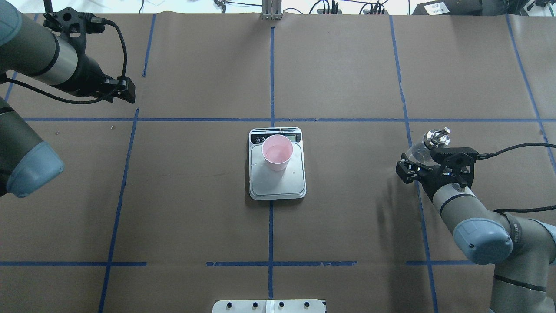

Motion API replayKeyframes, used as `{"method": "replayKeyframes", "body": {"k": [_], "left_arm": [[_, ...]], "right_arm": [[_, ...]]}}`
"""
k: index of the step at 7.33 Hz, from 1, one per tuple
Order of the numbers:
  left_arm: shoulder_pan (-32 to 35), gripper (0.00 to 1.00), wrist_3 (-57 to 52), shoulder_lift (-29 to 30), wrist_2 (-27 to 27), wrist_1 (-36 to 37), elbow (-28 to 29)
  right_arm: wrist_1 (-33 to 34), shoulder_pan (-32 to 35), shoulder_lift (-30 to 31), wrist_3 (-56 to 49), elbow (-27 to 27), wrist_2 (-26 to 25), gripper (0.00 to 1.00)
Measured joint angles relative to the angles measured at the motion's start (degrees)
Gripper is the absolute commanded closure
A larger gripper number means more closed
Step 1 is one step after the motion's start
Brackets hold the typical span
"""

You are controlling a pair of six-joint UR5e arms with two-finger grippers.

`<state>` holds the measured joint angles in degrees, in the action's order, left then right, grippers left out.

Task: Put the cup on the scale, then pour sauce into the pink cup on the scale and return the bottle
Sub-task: 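Grasp the glass dispenser's neck with the right gripper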

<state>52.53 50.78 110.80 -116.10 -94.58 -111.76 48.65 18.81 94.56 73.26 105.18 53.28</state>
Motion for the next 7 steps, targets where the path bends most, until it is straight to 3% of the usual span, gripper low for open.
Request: {"method": "replayKeyframes", "body": {"k": [4, 7], "left_arm": [[0.24, 0.45, 0.01, -0.04, 0.00, 0.01, -0.26], [0.46, 0.45, -0.04, 0.11, 0.01, 2.07, -1.09]], "right_arm": [[-3.49, -0.12, -0.54, -0.30, -2.89, -1.29, 0.04], [-3.77, -0.49, -2.02, -0.25, -3.33, -5.11, 0.04]]}}
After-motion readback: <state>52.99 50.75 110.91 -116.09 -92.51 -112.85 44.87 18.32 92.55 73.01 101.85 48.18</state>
